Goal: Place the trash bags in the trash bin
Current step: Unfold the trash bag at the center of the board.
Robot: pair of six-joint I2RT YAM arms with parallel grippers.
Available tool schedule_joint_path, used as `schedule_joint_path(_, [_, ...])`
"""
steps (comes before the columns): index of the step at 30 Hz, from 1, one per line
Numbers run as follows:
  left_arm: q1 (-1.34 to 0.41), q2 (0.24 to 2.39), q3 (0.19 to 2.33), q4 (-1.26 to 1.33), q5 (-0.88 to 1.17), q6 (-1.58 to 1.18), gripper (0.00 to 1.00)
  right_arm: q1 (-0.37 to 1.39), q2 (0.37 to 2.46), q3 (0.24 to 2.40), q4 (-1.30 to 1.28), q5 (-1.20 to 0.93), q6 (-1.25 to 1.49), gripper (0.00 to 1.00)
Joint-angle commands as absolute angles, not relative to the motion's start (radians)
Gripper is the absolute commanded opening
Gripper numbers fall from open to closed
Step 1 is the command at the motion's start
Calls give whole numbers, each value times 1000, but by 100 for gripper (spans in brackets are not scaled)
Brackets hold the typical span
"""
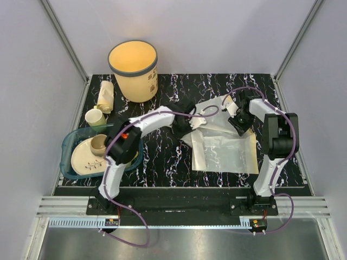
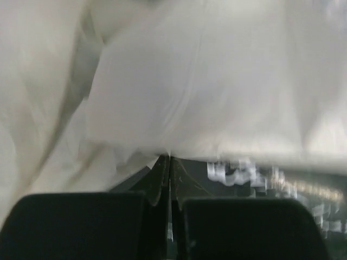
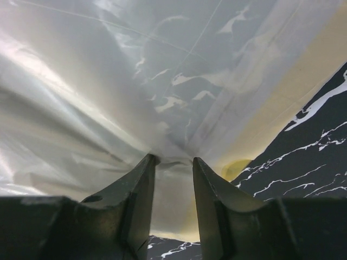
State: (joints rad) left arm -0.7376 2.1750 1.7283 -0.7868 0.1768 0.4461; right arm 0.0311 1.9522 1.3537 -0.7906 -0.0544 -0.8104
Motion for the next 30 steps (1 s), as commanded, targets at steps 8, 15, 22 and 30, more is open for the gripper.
schedule_joint_path(8, [-554,1842,1474,-933,180,837,0,6,2006,1365,-710,51,-861,40])
schedule_joint_path(15, [-491,1830,1467,-916,112,965,0,5,2049,1399,-690,94,-881,40])
schedule_joint_path(22, [-483,1836,1482,-880,125,951,1,5,2066,1509,-731,89,-878,43])
schedule_joint_path(30, [-534,1609,1375,-835,382,729,61,5,1816,1609,-1058,-196,-818,66])
